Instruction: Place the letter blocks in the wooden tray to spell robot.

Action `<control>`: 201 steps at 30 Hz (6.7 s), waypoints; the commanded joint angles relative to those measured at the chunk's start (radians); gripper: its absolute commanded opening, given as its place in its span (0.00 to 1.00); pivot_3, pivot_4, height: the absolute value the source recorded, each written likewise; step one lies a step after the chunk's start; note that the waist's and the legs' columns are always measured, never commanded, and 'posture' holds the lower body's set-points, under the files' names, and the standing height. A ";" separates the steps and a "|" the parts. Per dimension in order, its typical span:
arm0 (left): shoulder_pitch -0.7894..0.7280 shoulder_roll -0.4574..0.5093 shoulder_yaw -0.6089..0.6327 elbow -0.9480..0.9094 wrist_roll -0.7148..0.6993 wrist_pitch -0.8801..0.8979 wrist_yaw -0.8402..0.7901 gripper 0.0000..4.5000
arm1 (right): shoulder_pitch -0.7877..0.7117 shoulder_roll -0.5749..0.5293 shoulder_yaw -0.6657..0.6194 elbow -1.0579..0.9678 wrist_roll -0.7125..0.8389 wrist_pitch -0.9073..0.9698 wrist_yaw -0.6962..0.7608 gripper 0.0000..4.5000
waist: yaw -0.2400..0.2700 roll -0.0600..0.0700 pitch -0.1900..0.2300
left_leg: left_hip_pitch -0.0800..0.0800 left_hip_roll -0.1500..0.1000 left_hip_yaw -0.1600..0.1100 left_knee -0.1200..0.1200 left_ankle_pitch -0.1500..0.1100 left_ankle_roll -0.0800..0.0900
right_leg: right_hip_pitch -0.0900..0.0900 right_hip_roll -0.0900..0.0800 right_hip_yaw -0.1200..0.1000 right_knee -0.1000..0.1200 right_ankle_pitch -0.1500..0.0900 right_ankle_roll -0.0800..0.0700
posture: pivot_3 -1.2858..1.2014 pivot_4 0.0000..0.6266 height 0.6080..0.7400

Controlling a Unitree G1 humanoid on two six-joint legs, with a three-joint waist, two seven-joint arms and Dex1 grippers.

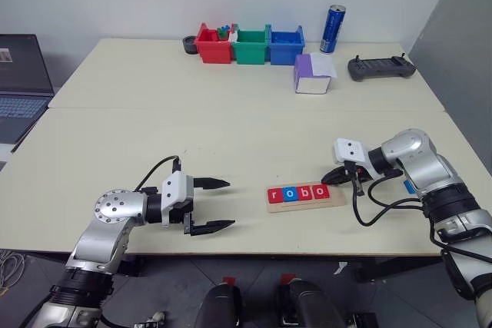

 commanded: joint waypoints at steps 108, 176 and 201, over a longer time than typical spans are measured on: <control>-0.189 -0.077 -0.065 0.194 0.017 -0.096 -0.116 1.00 | 0.704 0.095 -0.874 -0.740 0.364 0.834 -0.939 1.00 | 0.000 0.001 -0.002 | -0.001 -0.001 -0.001 -0.001 0.000 0.000 | 0.000 0.001 0.000 -0.001 0.000 0.001 | 0.52 0.24 1.00; -0.113 -0.069 0.004 0.114 -0.049 -0.067 -0.067 1.00 | 0.695 0.066 -0.703 -0.553 0.409 0.708 -0.945 0.56 | -0.001 -0.004 -0.005 | 0.000 0.000 -0.001 -0.001 0.000 0.000 | 0.000 0.001 0.000 -0.002 0.000 0.001 | 0.52 0.24 1.00; -0.154 -0.071 -0.007 0.161 -0.026 -0.074 -0.105 1.00 | 0.531 0.316 -0.533 -0.955 0.339 1.141 -1.321 0.33 | 0.000 -0.003 -0.005 | -0.004 0.000 -0.002 -0.003 -0.001 0.000 | -0.002 0.001 0.000 -0.004 0.000 0.002 | 0.52 0.24 1.00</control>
